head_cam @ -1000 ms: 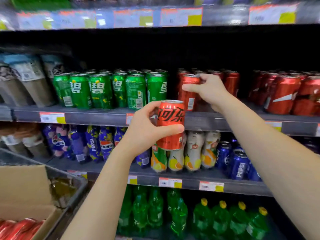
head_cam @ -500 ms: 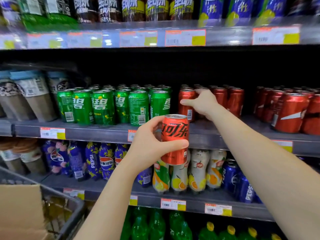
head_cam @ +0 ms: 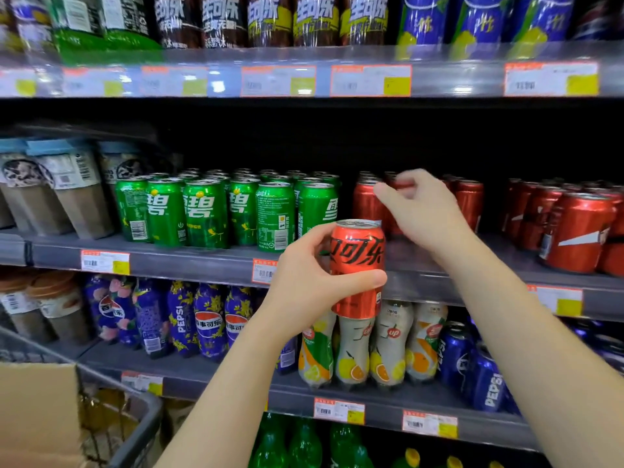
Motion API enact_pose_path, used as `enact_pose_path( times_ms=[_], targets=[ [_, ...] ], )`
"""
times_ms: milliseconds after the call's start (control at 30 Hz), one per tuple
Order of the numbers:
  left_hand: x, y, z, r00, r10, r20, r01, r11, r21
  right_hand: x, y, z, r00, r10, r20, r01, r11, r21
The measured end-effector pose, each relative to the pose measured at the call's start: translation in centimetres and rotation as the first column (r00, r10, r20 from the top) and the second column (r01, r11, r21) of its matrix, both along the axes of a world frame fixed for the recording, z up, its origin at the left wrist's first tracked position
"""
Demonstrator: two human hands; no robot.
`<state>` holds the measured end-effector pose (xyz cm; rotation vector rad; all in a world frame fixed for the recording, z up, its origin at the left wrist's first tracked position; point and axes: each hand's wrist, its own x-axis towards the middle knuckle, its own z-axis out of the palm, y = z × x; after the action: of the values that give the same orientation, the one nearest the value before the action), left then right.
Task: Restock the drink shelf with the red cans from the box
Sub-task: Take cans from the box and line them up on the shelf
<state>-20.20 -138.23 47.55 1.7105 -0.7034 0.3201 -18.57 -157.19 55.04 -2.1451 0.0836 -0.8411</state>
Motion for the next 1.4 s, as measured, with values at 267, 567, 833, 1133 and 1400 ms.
enact_pose_path(
  times_ms=[267, 567, 833, 1133, 1400],
  targets=[
    [0.7, -2.5, 2.2, 0.994, 0.037, 0.106, -0.037, 0.999, -0.008, -6.5, 1.1, -1.4, 0.888, 0.442, -0.124, -0.408, 0.884, 0.23],
    [0.8, -2.4, 3.4, 0.967, 0.159, 0.199, -0.19, 0.971, 0.146, -1.2, -5.4, 0.3, 0.969, 0.247, 0.029, -0.239, 0.889, 0.39],
    [1.0, -2.9, 2.5, 0.955, 0.193, 0.226, -0.239, 0.951, 0.198, 3.7, -7.3, -2.0, 0.989, 0.14, -0.05, -0.123, 0.959, 0.255],
    [1.2, -3.1, 1.5, 0.951, 0.2, 0.235, -0.251, 0.945, 0.21, 5.8, -8.5, -2.0, 0.996, -0.014, -0.089, 0.025, 0.992, 0.126],
    [1.5, -4.2, 0.2, 0.943, 0.195, 0.269, -0.26, 0.937, 0.231, 6.2, -7.6, -2.1, 0.992, -0.062, -0.108, 0.07, 0.995, 0.076]
  ],
)
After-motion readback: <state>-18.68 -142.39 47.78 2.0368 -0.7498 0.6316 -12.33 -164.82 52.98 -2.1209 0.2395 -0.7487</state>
